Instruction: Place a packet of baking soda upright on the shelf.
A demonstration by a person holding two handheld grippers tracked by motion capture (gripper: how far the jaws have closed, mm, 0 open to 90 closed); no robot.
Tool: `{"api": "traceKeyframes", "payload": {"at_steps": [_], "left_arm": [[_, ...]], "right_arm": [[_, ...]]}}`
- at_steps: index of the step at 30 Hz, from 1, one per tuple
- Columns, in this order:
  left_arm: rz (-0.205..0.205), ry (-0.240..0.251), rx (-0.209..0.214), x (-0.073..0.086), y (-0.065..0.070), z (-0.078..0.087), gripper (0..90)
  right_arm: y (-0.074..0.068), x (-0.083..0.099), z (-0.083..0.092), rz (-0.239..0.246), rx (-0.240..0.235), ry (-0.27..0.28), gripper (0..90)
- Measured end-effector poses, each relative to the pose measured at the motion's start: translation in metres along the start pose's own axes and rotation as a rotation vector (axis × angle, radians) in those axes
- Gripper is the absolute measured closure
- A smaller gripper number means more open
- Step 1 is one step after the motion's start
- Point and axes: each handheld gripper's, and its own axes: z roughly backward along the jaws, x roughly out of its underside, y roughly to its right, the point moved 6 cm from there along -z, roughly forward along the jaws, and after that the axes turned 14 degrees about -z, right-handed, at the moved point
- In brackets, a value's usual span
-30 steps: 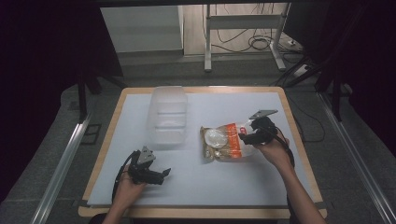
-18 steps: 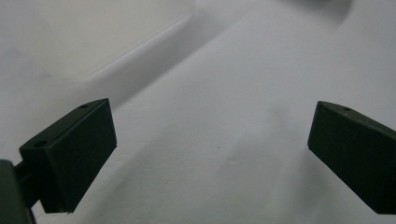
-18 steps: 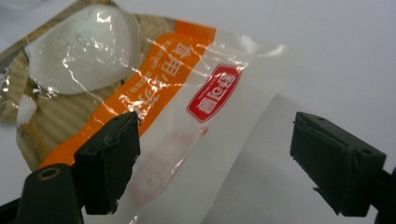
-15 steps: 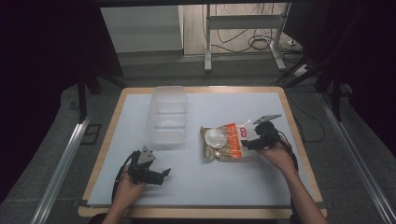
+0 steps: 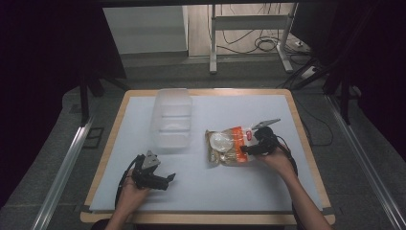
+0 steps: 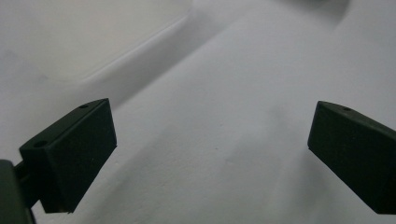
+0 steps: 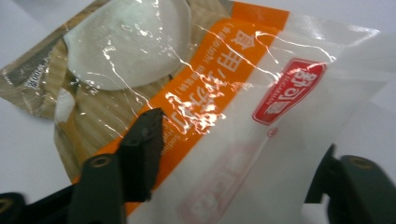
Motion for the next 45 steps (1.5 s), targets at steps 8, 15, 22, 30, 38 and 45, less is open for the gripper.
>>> {"api": "traceKeyframes", "payload": {"at_steps": [8, 15, 22, 30, 38, 45], "left_arm": [[-0.002, -0.003, -0.001, 0.000, 0.000, 0.000, 1.2], [-0.003, -0.004, -0.004, 0.001, -0.001, 0.001, 1.1], [-0.001, -0.002, -0.009, 0.001, -0.001, 0.002, 1.1], [-0.001, -0.001, -0.016, 0.000, -0.001, 0.003, 1.1], [0.007, 0.004, -0.019, 0.000, -0.002, 0.003, 1.1], [0.004, 0.004, -0.019, 0.000, -0.002, 0.003, 1.1]], "right_arm": [[-0.004, -0.001, 0.000, 0.051, 0.001, -0.025, 85.2], [-0.012, -0.006, 0.004, 0.065, 0.063, -0.011, 89.2], [-0.017, -0.015, 0.017, 0.050, 0.002, 0.049, 89.1], [-0.024, -0.026, 0.026, 0.025, -0.046, 0.080, 89.2], [-0.045, -0.049, 0.034, 0.053, -0.093, 0.101, 89.2], [-0.066, -0.067, 0.041, 0.091, -0.116, 0.091, 89.4]]}}
